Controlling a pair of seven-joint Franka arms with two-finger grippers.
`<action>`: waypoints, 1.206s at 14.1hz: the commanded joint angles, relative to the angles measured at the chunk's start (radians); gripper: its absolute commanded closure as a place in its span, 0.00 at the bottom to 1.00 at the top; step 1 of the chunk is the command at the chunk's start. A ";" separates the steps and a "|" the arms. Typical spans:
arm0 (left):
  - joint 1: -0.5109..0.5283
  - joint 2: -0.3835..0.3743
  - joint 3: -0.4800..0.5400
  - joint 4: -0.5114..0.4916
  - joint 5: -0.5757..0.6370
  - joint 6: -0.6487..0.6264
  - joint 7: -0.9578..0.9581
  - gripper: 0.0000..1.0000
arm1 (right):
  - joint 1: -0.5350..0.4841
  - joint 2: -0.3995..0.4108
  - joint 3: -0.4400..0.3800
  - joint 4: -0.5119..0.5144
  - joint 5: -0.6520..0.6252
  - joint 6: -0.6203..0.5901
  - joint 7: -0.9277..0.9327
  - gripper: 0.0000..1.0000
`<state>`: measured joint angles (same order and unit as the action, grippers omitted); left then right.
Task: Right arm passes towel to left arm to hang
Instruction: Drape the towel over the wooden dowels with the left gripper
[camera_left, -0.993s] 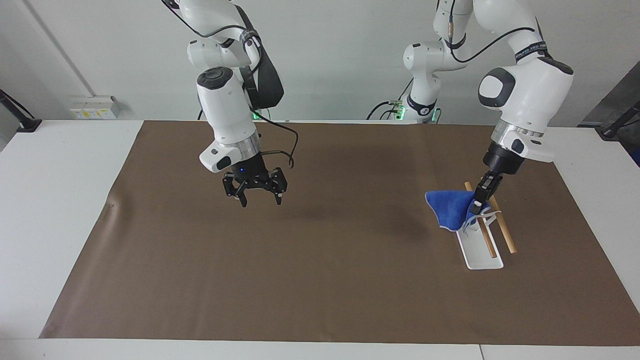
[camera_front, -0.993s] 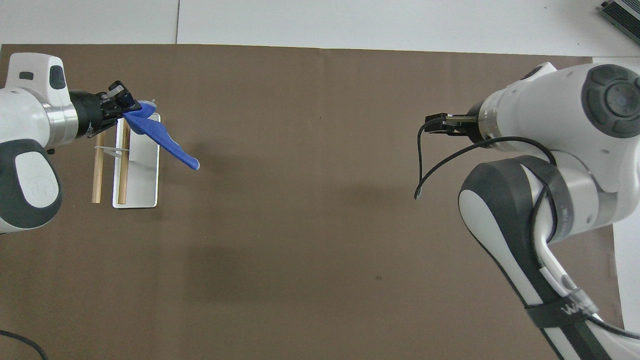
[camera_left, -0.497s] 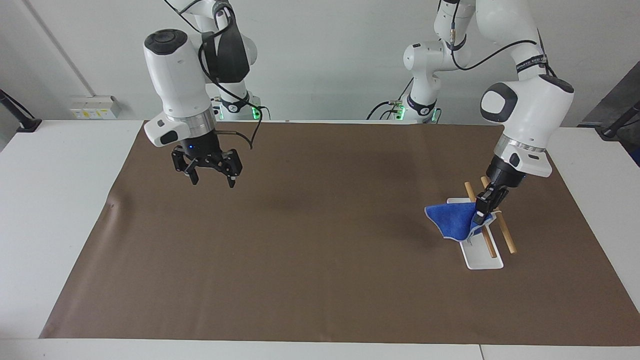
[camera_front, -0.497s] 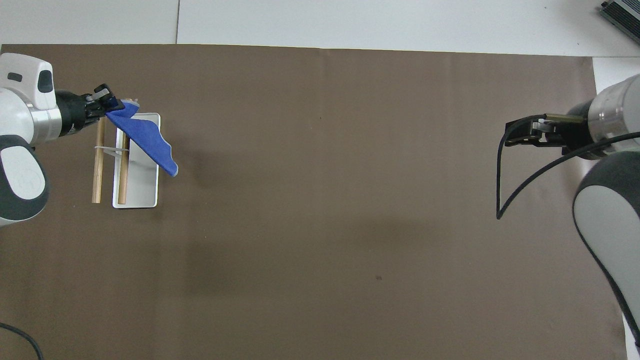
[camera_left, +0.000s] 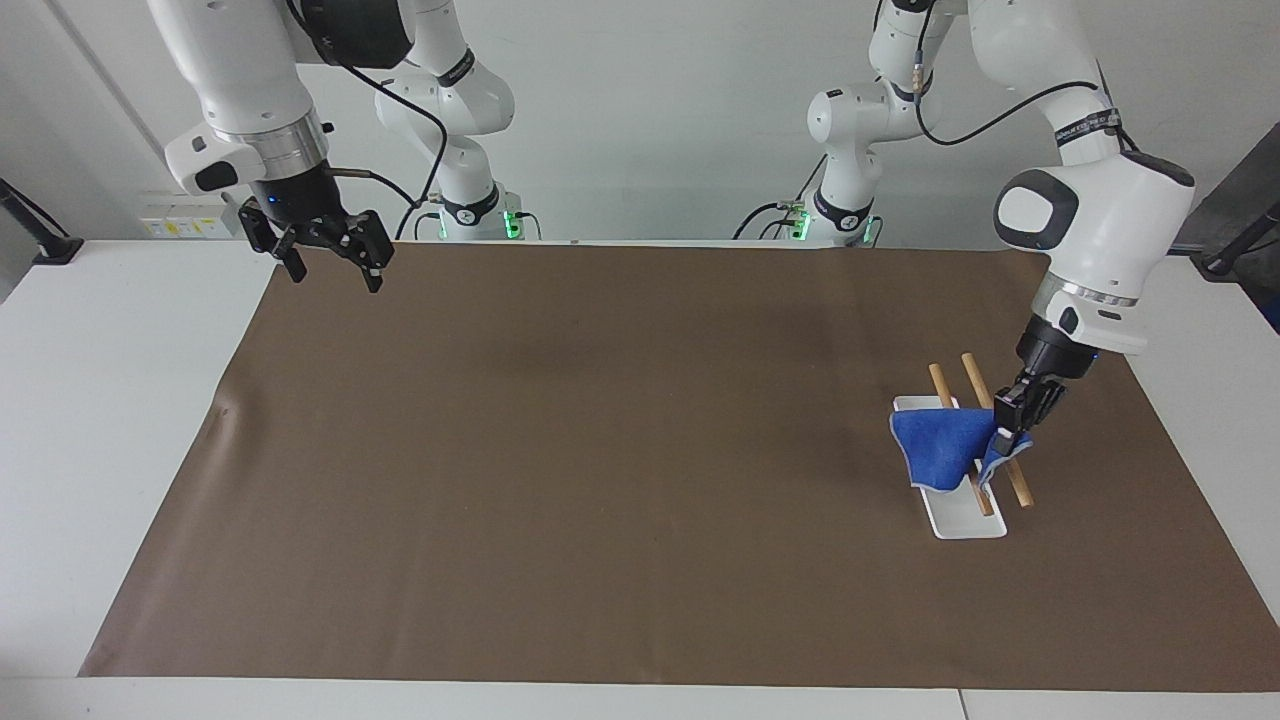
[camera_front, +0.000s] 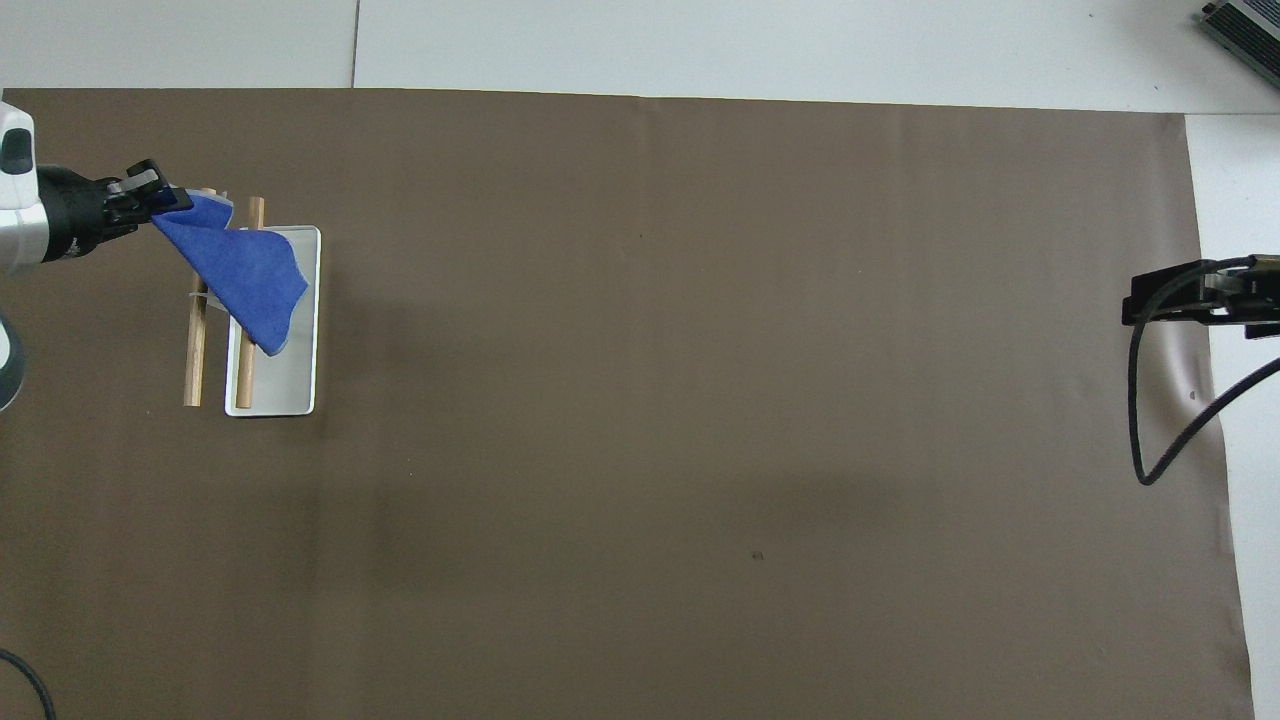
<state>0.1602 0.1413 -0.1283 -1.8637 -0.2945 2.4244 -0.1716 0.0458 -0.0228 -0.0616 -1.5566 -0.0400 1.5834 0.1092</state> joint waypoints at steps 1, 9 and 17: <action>0.024 0.017 0.001 0.020 0.015 -0.013 0.023 1.00 | -0.011 -0.003 0.014 -0.002 0.005 -0.028 -0.009 0.00; 0.025 0.015 0.070 0.011 0.139 -0.011 0.058 1.00 | -0.021 -0.025 0.006 -0.045 0.043 -0.042 0.007 0.00; 0.028 -0.048 0.119 -0.132 0.150 -0.013 0.043 1.00 | -0.020 -0.026 0.008 -0.048 0.057 -0.043 -0.002 0.00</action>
<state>0.1789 0.1408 -0.0136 -1.9408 -0.1680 2.4209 -0.1196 0.0326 -0.0244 -0.0583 -1.5781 -0.0049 1.5452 0.1098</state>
